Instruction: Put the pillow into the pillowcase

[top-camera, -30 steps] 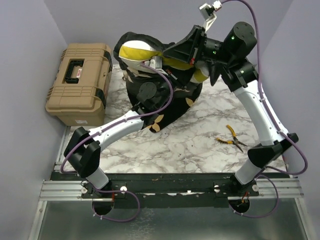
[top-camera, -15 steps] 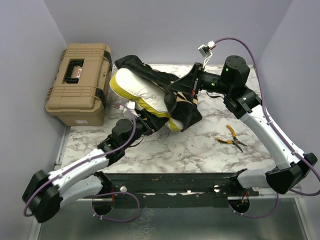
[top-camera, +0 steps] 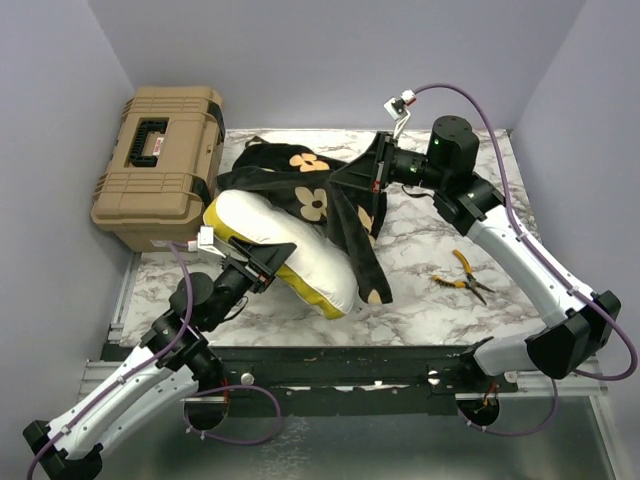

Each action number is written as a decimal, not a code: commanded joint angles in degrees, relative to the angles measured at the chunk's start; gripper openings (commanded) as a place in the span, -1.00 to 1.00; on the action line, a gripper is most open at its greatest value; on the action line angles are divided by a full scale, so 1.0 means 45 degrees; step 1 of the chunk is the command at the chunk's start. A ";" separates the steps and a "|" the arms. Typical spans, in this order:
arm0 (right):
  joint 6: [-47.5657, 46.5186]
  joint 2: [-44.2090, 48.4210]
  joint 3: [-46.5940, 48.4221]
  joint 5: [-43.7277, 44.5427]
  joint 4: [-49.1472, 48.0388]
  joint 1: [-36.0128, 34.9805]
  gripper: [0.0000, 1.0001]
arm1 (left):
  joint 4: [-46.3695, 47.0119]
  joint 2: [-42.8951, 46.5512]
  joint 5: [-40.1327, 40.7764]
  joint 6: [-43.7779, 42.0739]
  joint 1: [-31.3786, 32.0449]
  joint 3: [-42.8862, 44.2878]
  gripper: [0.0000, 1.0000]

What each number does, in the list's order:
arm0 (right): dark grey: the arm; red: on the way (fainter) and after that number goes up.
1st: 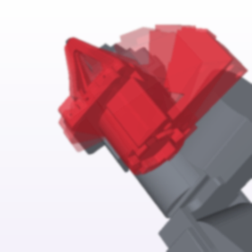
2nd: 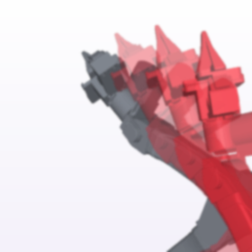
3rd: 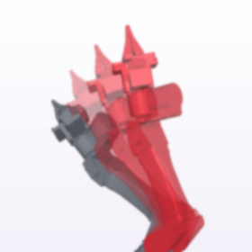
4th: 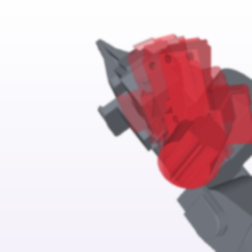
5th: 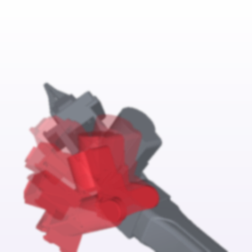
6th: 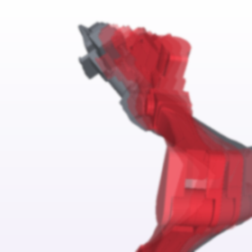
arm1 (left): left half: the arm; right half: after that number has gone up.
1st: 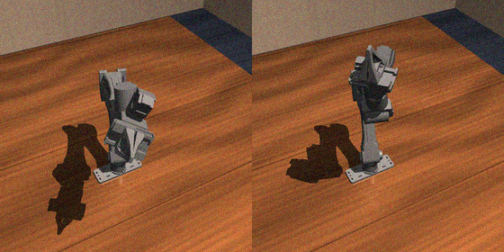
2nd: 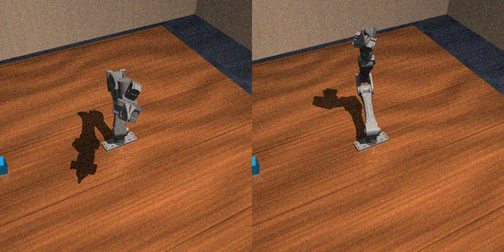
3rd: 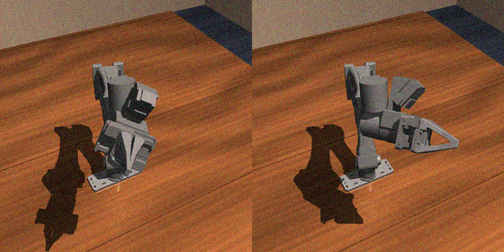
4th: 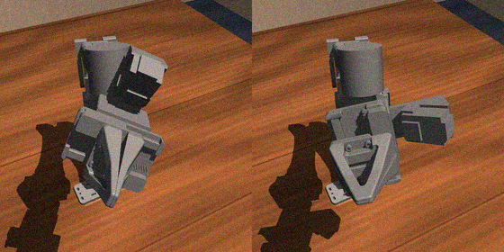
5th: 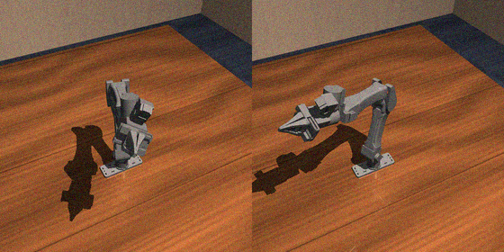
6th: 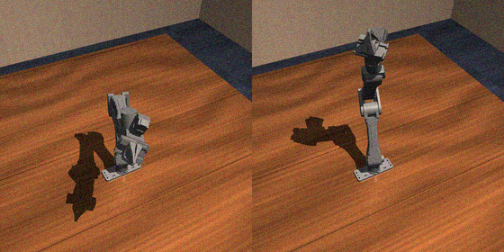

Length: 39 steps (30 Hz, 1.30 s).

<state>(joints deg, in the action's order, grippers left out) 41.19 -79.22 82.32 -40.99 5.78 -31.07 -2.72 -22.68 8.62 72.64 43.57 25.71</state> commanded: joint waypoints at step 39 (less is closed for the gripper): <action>0.2254 -0.0037 0.4749 -0.3568 -0.4571 -0.5445 -1.00 | 1.4442 -1.3537 0.5377 -0.6113 -0.0212 0.3812 -1.00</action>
<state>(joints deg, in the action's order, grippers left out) 52.64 -82.74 101.47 -56.45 -12.25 -55.68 63.64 -82.17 28.01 43.55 45.01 41.67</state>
